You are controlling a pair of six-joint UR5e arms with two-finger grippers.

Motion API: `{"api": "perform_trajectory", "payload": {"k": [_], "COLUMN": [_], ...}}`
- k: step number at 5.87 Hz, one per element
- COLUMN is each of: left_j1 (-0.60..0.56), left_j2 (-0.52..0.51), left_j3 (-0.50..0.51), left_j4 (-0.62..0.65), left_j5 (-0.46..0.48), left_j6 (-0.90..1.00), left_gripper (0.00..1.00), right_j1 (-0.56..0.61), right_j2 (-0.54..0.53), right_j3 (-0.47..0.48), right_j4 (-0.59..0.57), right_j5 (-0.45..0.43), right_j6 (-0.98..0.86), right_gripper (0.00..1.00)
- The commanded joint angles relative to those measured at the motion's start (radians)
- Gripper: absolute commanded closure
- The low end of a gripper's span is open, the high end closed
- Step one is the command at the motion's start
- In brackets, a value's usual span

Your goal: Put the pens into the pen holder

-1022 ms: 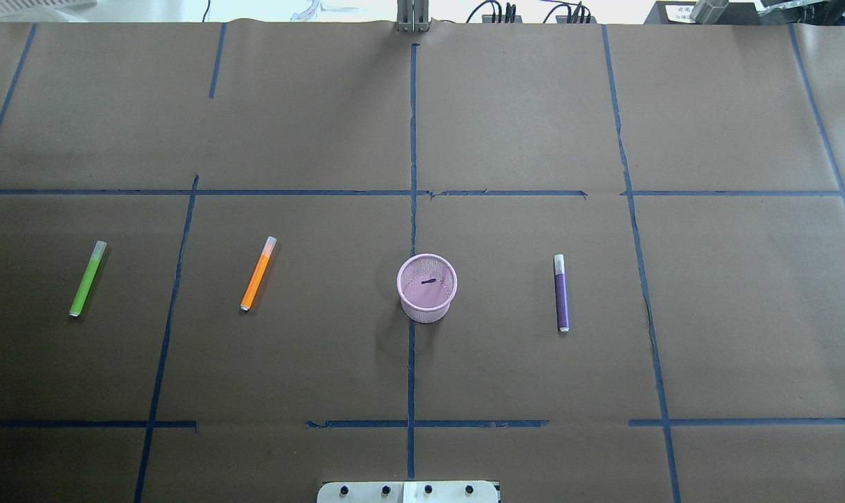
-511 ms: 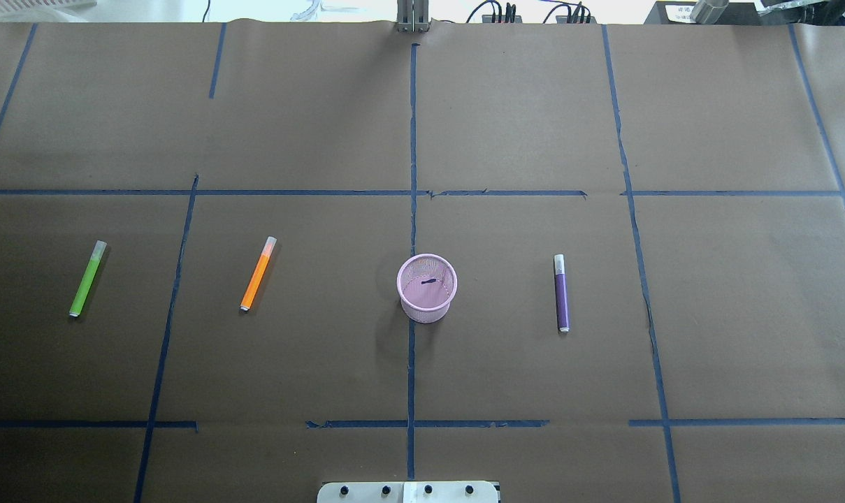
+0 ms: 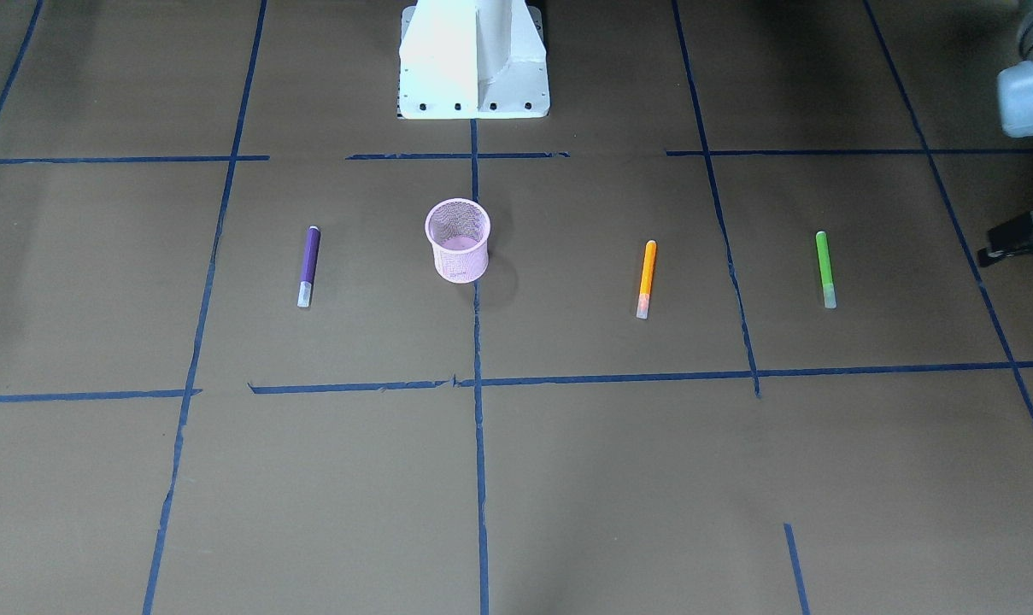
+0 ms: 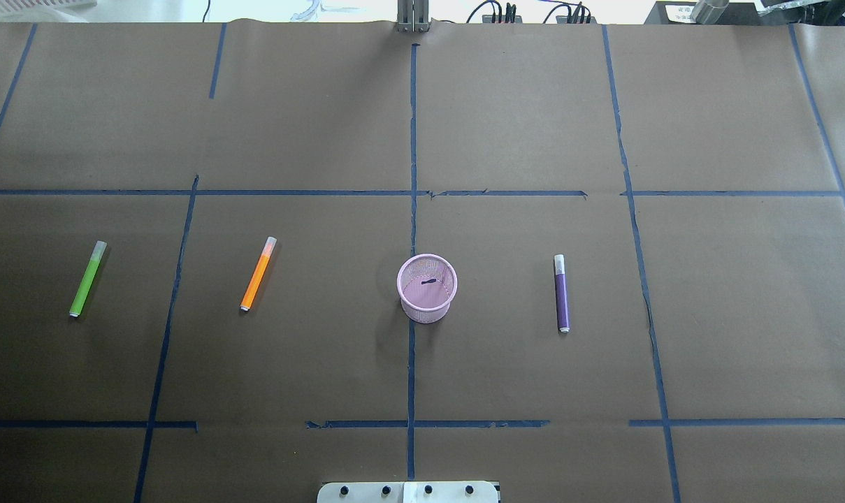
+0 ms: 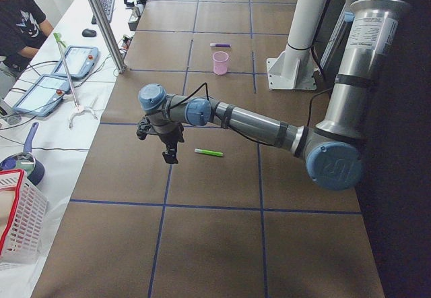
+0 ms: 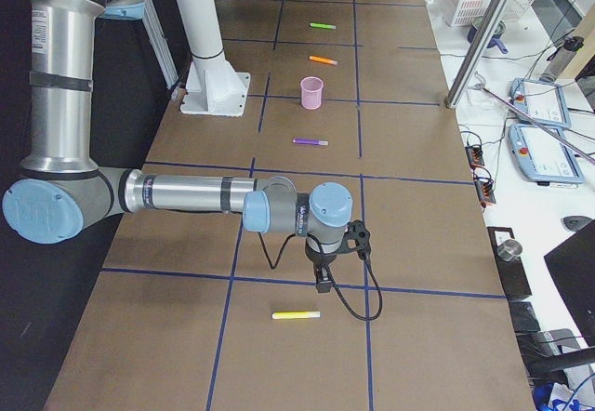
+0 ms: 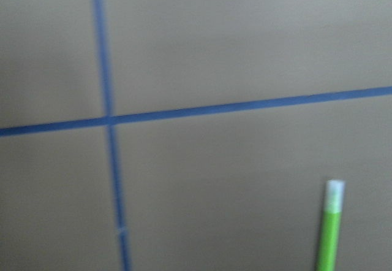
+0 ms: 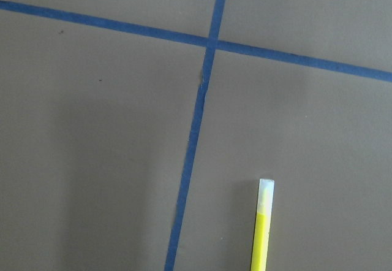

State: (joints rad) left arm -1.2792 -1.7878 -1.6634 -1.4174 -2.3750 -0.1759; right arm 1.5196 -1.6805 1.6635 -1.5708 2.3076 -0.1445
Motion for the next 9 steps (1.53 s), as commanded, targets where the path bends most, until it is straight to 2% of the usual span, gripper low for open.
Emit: {"api": "perform_trajectory", "payload": {"k": [1, 2, 3, 4, 5, 7, 9], "left_j1": [0.105, 0.142, 0.156, 0.170, 0.179, 0.181, 0.181], "left_j2": [-0.033, -0.033, -0.036, -0.036, -0.035, -0.033, -0.031], "left_j3": [0.004, 0.004, 0.004, 0.010, 0.016, 0.016, 0.019], "left_j4": [-0.114, -0.136, -0.138, -0.162, -0.166, -0.173, -0.173], "left_j5": [0.000, 0.005, 0.007, 0.008, 0.008, 0.008, 0.008], "left_j6": [-0.155, -0.193, -0.197, -0.197, -0.197, -0.197, -0.197], "left_gripper": [0.00, 0.00, 0.00, 0.00, 0.00, 0.00, 0.00], "right_j1": [-0.019, -0.021, -0.021, -0.039, -0.058, -0.128, -0.153], "right_j2": [-0.008, -0.024, -0.024, -0.024, -0.022, -0.019, -0.019], "right_j3": [-0.075, -0.127, -0.278, -0.372, -0.428, -0.432, -0.430], "right_j4": [0.006, 0.049, 0.242, 0.376, 0.447, 0.544, 0.569], "right_j5": [-0.020, -0.022, -0.020, -0.020, -0.020, -0.008, -0.007], "right_j6": [0.005, 0.006, 0.014, 0.084, 0.100, 0.239, 0.264], "right_gripper": [0.00, 0.00, 0.00, 0.00, 0.00, 0.00, 0.00]}}
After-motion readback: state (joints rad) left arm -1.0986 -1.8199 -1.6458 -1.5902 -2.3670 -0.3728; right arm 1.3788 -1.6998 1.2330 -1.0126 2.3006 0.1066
